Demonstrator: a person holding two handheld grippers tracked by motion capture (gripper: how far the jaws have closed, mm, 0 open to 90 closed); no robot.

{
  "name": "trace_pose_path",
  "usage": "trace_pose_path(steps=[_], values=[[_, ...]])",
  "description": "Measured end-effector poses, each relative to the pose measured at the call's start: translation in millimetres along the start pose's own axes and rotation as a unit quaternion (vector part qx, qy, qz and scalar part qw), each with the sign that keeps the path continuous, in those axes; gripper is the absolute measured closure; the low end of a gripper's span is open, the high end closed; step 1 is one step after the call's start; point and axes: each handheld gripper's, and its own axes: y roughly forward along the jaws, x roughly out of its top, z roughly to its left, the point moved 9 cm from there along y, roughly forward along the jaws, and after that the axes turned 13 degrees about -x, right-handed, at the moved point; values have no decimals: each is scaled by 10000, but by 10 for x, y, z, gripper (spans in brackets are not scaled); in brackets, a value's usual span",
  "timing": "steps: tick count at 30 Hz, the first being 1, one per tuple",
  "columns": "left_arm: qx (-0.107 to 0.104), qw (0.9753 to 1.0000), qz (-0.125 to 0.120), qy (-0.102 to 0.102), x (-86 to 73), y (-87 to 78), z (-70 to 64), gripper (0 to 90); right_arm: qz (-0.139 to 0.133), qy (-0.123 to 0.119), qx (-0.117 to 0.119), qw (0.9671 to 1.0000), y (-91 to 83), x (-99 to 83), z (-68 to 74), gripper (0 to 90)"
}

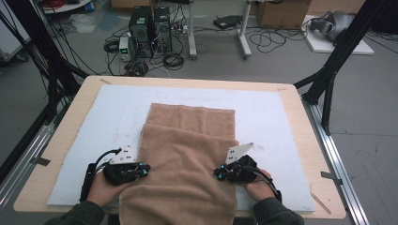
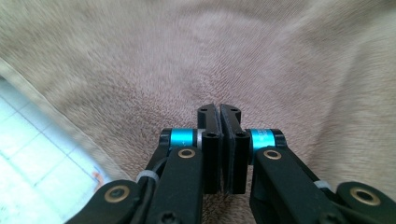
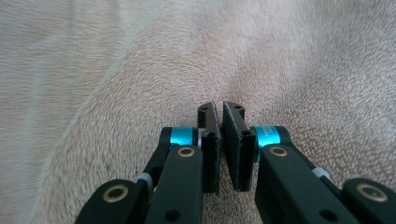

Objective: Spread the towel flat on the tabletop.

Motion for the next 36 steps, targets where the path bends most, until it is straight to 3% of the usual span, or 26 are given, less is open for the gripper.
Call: trace_pose_path(steps=[4,6,8,9,13,15,17,19,21,24,26,27,29,32,34,36], values=[[-188,9995,-181,150,19,-163,-235,871,-235,-149,168,9995,-166,38,181,845],[-132,9993,-226,271,63,-199,-281,856,-440,-66,111,9989,-271,74,208,751],[-76,9994,-178,299,104,-169,-234,775,-374,22,32,9993,-289,69,153,709],[-61,9995,-185,229,115,-132,-197,728,-299,34,-109,9995,-266,60,82,682],[-51,10000,42,-47,48,33,-21,642,-65,196,-158,9997,-133,4,-25,658],[-122,9995,257,-106,-28,109,-2,651,77,163,-148,9997,-54,-40,-26,673],[-202,9995,229,-23,-49,107,-38,783,104,165,-100,9998,-1,-66,8,759],[-244,9995,197,6,-61,93,-86,824,53,93,0,9999,-16,-68,49,857],[-280,9994,174,99,-78,37,-173,834,50,5,164,9999,-43,-65,128,865],[-432,9988,57,210,-87,-100,-354,836,-71,-147,433,9989,-153,-34,305,867],[-433,9986,-50,289,-85,-185,-438,828,-229,-208,424,9986,-244,7,370,819],[-372,9988,-107,313,-79,-213,-443,799,-327,-137,355,9987,-281,35,367,750],[-348,9990,-130,231,-65,-224,-401,696,-323,-103,191,9992,-315,38,299,726],[-325,9993,-126,94,-59,-155,-308,642,-157,-7,107,9998,-255,-6,193,692],[-323,9994,39,71,-104,-82,-278,641,-41,65,164,9998,-176,-51,182,687],[-420,9989,170,71,-163,-25,-298,704,67,63,212,9997,-113,-107,201,711]])
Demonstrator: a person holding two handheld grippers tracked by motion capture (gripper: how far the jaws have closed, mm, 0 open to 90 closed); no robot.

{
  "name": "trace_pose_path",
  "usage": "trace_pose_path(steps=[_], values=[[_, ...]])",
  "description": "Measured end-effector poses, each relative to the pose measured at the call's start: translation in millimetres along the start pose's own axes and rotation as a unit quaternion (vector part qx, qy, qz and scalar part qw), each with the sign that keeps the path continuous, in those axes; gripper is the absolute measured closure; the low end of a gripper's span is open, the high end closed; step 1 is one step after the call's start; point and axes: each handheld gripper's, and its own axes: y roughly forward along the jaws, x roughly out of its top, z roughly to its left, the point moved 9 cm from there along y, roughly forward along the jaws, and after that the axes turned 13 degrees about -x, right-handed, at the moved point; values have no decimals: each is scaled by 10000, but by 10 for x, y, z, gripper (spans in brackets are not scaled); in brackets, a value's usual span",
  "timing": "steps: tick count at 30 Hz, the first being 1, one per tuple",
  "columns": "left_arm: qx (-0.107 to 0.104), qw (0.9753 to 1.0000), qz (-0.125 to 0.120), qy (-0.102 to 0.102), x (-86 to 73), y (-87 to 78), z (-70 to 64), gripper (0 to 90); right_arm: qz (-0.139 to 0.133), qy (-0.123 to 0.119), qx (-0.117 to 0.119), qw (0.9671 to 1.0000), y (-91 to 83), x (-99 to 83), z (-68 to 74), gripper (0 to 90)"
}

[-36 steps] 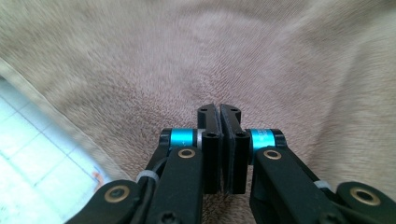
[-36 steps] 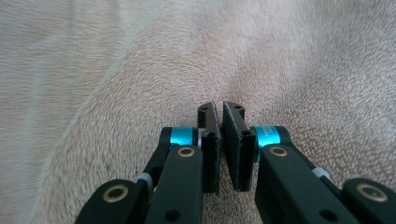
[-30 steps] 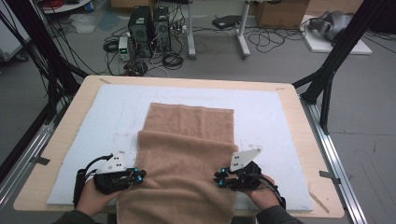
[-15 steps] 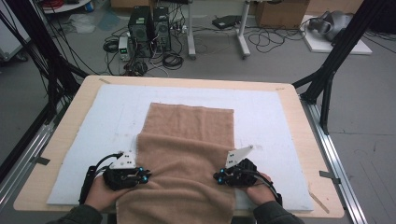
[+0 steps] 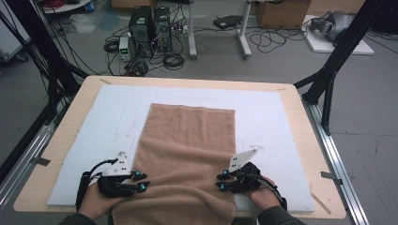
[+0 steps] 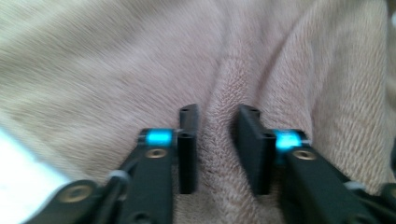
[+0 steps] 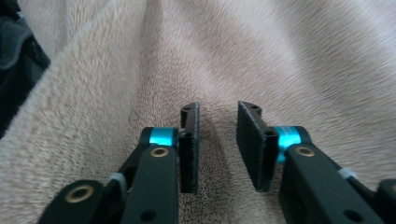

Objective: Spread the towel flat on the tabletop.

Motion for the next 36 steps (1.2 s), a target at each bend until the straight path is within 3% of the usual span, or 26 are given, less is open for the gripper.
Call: trace_pose_path(steps=[4,6,9,12,14,18,22,23,24,25,26,27,28,29,31,33,36], values=[[-71,10000,-12,42,-63,13,-65,812,-102,-12,221,9997,-9,-44,83,868],[-161,9998,-17,78,-69,-14,-123,822,-77,-157,446,9989,-45,-52,172,871],[-162,9997,-157,91,-9,-87,-125,807,-160,-193,385,9989,-138,-9,180,846],[-53,9991,-411,-3,125,-132,-24,704,-264,-56,0,9996,-171,46,-17,733],[104,9985,-541,-35,218,-130,81,654,-258,120,-300,9991,-162,75,-186,713],[684,9955,-622,-203,354,-68,427,602,-136,407,-794,9959,-63,109,-582,656],[1291,9897,-346,-513,342,14,826,567,47,773,-1131,9906,62,100,-935,621],[1287,9890,-271,-680,320,41,895,557,120,876,-1145,9895,100,81,-992,615],[1227,9888,-163,-839,288,81,940,560,189,945,-1166,9885,142,60,-1036,613],[1243,9891,-194,-760,297,88,961,596,187,996,-1124,9885,177,50,-1060,653],[1266,9889,-190,-752,308,90,972,678,140,1038,-1128,9881,182,61,-1078,742],[1191,9896,-195,-784,324,102,973,755,126,973,-1044,9897,189,64,-1083,837],[1201,9897,-151,-768,336,107,987,840,133,919,-997,9907,193,71,-1093,867],[1209,9896,-155,-768,351,113,1005,855,170,909,-1024,9904,198,83,-1109,871],[1326,9877,-263,-781,384,115,1066,862,271,792,-1349,9873,189,118,-1202,873],[1437,9858,-331,-798,436,101,1154,864,162,878,-1498,9847,160,177,-1307,873],[1598,9814,-669,-826,598,62,1280,866,126,913,-1650,9820,141,249,-1459,873]])
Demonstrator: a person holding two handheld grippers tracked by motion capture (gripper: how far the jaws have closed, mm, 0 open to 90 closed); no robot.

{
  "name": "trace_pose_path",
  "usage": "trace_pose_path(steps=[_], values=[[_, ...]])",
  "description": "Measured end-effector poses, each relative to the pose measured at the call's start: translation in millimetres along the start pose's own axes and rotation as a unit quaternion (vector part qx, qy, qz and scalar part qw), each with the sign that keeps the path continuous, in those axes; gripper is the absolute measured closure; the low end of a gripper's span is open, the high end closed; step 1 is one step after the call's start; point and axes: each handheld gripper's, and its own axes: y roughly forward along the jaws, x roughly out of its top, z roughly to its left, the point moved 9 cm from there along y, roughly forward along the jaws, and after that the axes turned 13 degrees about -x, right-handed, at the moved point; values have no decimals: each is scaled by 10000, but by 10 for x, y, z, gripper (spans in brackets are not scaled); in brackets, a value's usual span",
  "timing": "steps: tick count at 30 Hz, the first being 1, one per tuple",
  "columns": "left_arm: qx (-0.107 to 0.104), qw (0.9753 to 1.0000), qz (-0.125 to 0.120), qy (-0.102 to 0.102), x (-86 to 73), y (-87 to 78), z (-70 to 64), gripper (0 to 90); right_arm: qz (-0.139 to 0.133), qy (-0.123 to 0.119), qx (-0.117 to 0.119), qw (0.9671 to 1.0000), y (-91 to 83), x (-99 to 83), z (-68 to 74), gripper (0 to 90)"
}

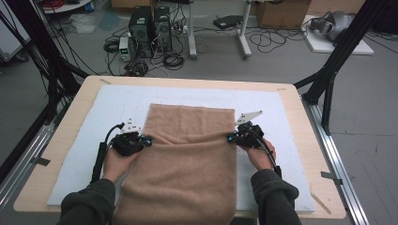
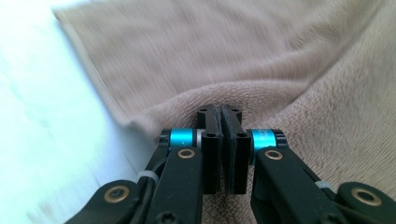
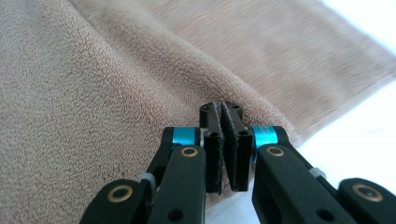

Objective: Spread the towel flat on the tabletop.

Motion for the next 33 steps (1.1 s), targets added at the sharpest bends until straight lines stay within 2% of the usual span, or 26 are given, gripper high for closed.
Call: trace_pose_path(steps=[2,3,4,5,6,7,8,9,11,13,17,19,23,25,28,30,31,32,33], values=[[147,9998,-137,12,131,21,73,866,40,37,-159,9999,26,55,-86,873],[216,9994,-286,2,195,36,103,865,41,48,-235,9997,39,81,-129,873],[197,9993,-327,-54,231,55,127,863,42,80,-345,9994,53,103,-168,871],[203,9993,-300,-104,246,80,147,856,41,74,-400,9992,67,116,-200,874],[220,9994,-233,-86,247,84,164,839,31,118,-474,9988,82,120,-232,837],[195,9994,-280,-115,256,70,160,811,9,213,-492,9986,87,118,-254,760],[98,9994,-306,-152,258,43,144,772,-4,354,-470,9983,73,110,-271,729],[29,9994,-311,-133,256,9,121,732,-54,435,-350,9984,47,104,-263,709],[50,9996,-263,31,243,-88,79,678,-151,383,-304,9987,-35,95,-228,692],[17,9995,-296,95,219,-208,14,625,-270,327,-258,9988,-144,92,-153,660],[-162,9992,-247,281,74,-357,-188,563,-374,101,-60,9992,-360,48,117,610],[-260,9988,-169,386,-51,-402,-315,542,-486,-21,177,9987,-451,13,315,602],[-530,9972,-72,531,-330,-474,-587,515,-458,-414,606,9962,-567,-145,740,577],[-660,9965,-57,516,-455,-500,-684,505,-521,-436,884,9938,-628,-224,923,573],[-738,9957,107,545,-623,-526,-775,508,-448,-582,1273,9891,-678,-360,1166,568],[-875,9938,365,575,-735,-521,-826,580,-386,-642,1602,9842,-688,-438,1301,603],[-861,9932,419,659,-775,-522,-845,623,-354,-697,1750,9815,-689,-472,1357,646],[-837,9933,352,722,-785,-537,-863,646,-265,-792,1796,9802,-675,-510,1398,687],[-886,9928,345,727,-796,-552,-870,715,-151,-919,1767,9799,-649,-552,1426,745]])
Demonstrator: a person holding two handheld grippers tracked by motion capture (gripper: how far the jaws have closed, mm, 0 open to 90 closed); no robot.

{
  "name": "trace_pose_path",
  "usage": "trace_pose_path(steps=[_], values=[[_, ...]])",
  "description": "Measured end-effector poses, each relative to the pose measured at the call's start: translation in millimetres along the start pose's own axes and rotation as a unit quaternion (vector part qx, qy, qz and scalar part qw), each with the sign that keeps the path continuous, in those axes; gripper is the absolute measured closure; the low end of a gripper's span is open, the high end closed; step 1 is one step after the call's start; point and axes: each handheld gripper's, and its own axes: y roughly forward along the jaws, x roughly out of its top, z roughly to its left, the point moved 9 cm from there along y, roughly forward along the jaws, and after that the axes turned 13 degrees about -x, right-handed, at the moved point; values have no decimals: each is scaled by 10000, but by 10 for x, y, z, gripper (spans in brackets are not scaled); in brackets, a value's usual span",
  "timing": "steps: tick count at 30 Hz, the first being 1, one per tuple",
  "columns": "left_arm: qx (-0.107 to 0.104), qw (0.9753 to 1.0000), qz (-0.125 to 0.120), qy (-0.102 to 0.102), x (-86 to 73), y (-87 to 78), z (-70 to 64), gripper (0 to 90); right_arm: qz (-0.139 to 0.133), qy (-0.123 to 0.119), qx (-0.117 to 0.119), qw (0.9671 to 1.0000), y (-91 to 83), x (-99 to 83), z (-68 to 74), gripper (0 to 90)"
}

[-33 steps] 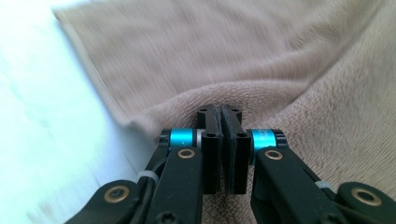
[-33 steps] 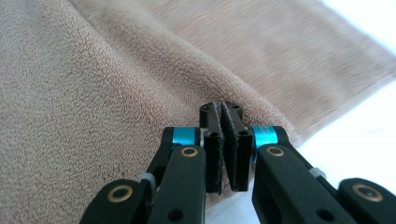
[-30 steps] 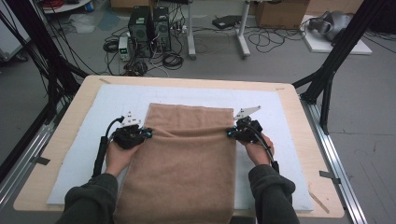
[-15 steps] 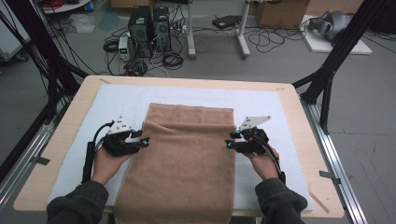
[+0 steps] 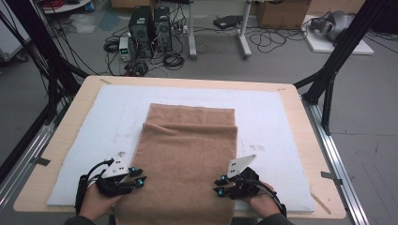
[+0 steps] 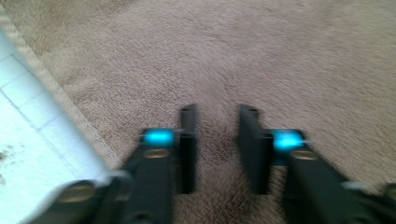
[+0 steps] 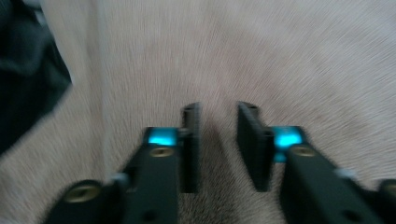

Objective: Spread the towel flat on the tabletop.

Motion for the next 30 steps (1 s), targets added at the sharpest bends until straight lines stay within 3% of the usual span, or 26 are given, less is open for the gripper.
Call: trace_pose_path(steps=[2,4,8,12,16,19,22,24,25,26,28,30], values=[[-80,9999,-93,-98,-14,-3,-25,840,-83,-64,-46,9999,18,-17,22,847],[-32,9999,-88,-92,-21,-10,-40,865,-157,-86,7,9998,13,-27,33,880],[-33,10000,-15,3,-34,-32,-118,875,-153,-236,3,9996,-24,-43,75,885],[-193,9998,42,29,-83,-79,-276,876,-180,-300,165,9993,-106,-66,165,885],[-342,9991,187,186,-134,-124,-470,876,-83,-397,368,9985,-165,-133,290,885],[-411,9988,106,238,-112,-159,-550,861,-169,-345,365,9986,-230,-130,327,873],[-392,9991,-7,152,-63,-152,-496,702,-308,-55,204,9993,-266,-85,237,757],[-303,9994,-55,134,-42,-128,-417,669,-280,4,8,9996,-228,-79,146,711],[-291,9995,-29,118,-48,-108,-385,660,-230,28,56,9997,-203,-88,134,710],[-315,9994,31,110,-67,-83,-364,665,-172,40,53,9998,-173,-106,122,708],[-385,9991,82,167,-113,-39,-365,780,-65,72,35,9999,-116,-153,113,742],[-372,9991,41,175,-116,-45,-375,847,-106,117,76,9998,-120,-163,131,860]])
